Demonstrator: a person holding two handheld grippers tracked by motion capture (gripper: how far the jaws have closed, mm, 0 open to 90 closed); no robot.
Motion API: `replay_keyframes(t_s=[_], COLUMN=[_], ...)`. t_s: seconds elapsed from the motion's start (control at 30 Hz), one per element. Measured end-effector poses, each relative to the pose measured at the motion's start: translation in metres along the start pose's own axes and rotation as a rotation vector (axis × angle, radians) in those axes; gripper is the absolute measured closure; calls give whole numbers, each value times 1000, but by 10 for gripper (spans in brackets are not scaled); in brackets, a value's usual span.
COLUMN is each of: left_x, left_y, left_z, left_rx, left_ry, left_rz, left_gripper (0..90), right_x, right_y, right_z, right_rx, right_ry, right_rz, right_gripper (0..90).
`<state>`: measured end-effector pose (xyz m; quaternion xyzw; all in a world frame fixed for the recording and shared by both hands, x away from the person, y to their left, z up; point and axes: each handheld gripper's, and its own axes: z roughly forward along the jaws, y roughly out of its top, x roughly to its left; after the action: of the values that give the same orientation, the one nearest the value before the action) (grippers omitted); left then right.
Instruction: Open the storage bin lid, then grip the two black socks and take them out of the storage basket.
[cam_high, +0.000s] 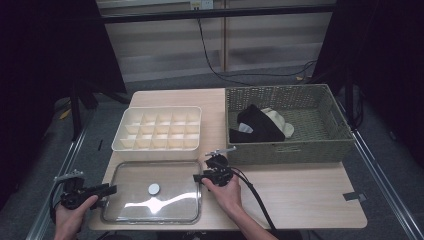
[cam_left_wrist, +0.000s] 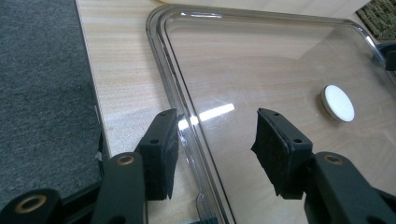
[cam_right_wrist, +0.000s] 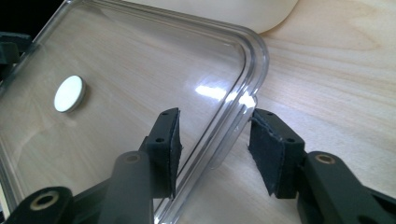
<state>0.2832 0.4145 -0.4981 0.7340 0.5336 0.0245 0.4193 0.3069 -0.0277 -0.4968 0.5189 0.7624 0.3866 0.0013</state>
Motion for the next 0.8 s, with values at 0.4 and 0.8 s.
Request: replay_keyframes(t_s=[0.4, 0.8], left_x=[-12, -39], left_y=[7, 10], left_z=[-2, -8], left_rx=[-49, -72], left_ry=[-22, -43], left_rz=[13, 75], left_gripper=[432, 319], right_x=[-5, -5], right_y=[1, 1], right_z=[-8, -15], right_rx=[-29, -55], right_ry=[20, 66], right_rz=[-5, -65], right_gripper=[495, 421])
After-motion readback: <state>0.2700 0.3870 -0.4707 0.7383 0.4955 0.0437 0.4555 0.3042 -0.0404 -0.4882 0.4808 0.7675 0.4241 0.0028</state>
